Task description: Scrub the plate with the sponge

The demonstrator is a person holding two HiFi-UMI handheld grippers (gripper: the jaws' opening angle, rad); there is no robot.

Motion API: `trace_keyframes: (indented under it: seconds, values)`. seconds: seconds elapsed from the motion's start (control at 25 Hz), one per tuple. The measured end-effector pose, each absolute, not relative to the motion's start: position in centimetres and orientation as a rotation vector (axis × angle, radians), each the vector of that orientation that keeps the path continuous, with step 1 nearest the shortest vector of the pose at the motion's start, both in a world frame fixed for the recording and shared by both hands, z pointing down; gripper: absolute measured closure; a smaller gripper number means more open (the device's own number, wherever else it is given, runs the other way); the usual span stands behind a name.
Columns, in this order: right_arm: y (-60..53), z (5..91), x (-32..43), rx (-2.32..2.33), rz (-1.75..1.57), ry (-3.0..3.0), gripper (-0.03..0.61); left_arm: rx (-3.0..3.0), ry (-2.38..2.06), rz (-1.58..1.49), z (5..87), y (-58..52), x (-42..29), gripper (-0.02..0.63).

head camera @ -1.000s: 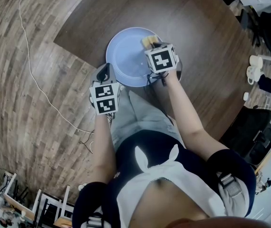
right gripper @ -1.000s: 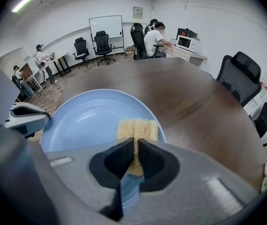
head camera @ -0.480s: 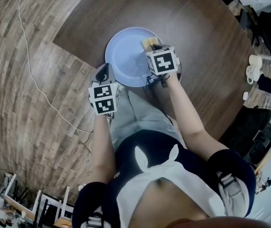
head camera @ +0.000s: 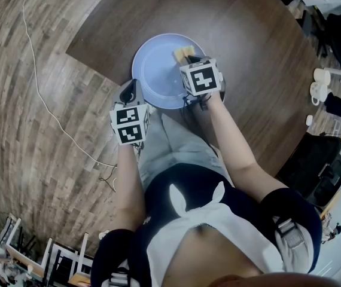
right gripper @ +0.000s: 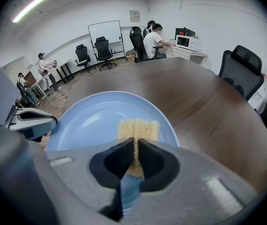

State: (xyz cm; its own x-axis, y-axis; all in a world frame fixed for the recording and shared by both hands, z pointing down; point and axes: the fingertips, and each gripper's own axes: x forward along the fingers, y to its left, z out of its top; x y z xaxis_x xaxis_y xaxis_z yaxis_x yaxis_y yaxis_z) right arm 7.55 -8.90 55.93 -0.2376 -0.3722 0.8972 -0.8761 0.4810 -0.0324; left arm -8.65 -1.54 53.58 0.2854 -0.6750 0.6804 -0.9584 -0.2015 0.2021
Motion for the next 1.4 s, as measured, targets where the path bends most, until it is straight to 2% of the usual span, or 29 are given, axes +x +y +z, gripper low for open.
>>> trace_keyframes:
  seconds: [1.4]
  values:
    - [-7.8, 55.2, 0.2, 0.908, 0.633, -1.994, 0.554, 1.960, -1.450, 0.599, 53.5, -1.5, -8.7, 0.611]
